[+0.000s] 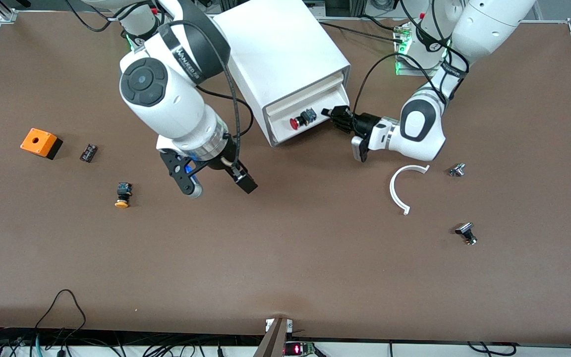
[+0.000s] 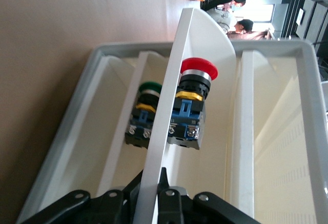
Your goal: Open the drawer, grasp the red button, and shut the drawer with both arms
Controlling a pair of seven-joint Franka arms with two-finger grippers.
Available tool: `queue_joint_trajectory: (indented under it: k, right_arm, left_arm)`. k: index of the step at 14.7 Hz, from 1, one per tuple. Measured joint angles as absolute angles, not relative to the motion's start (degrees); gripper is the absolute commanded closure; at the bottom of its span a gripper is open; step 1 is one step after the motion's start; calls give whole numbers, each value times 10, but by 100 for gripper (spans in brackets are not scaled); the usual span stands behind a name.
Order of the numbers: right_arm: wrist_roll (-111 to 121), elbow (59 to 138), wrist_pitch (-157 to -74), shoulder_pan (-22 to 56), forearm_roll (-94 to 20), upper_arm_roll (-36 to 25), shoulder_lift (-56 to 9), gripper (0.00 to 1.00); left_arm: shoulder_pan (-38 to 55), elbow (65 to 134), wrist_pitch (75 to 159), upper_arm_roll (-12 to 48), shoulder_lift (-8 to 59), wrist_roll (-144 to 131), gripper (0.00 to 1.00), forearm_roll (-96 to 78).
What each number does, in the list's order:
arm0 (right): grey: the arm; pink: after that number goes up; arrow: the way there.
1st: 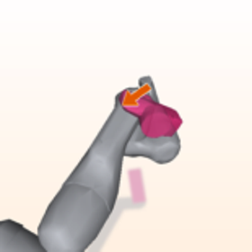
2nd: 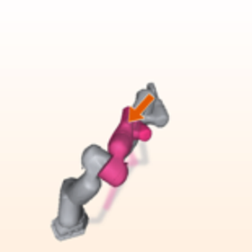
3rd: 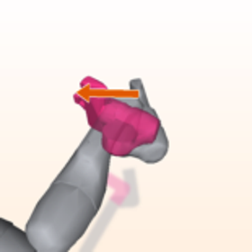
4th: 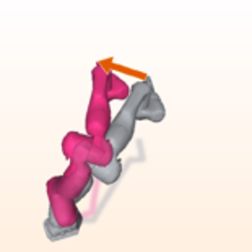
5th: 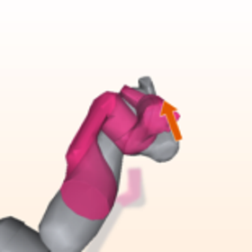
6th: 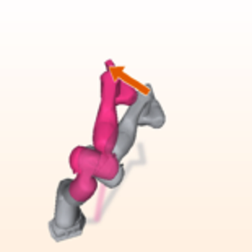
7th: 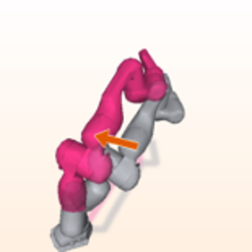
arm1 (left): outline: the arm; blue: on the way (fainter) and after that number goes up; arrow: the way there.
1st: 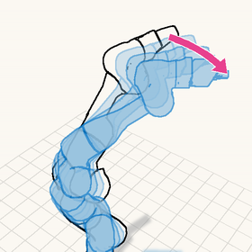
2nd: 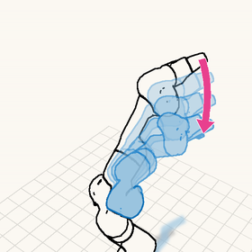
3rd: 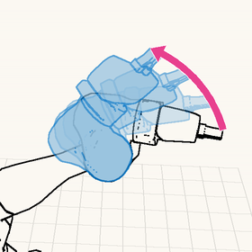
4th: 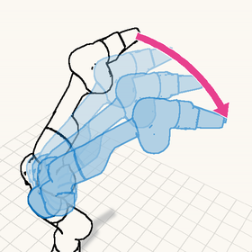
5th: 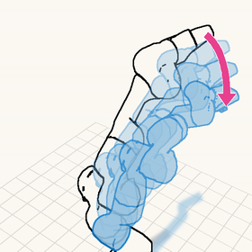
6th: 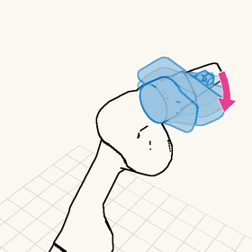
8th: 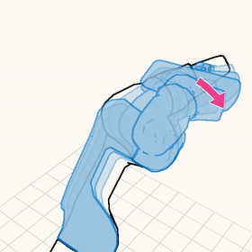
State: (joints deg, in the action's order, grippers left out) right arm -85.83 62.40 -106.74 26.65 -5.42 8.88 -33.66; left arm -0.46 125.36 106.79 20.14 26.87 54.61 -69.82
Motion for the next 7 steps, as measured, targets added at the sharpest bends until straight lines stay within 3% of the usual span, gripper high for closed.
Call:
queue_joint_trajectory:
  k: [4,6,7]
  right_arm:
    - [-910,622,-1088,312,-53,89,-352,1]
    - [-922,621,-1093,340,-35,89,-365,1]
    - [-928,621,-1093,355,-23,89,-373,1]
  left_arm:
    - [-8,1230,1066,186,280,546,97,-696]
    - [-8,1213,1066,177,283,542,62,-678]
    - [-8,1203,1071,173,284,532,22,-670]
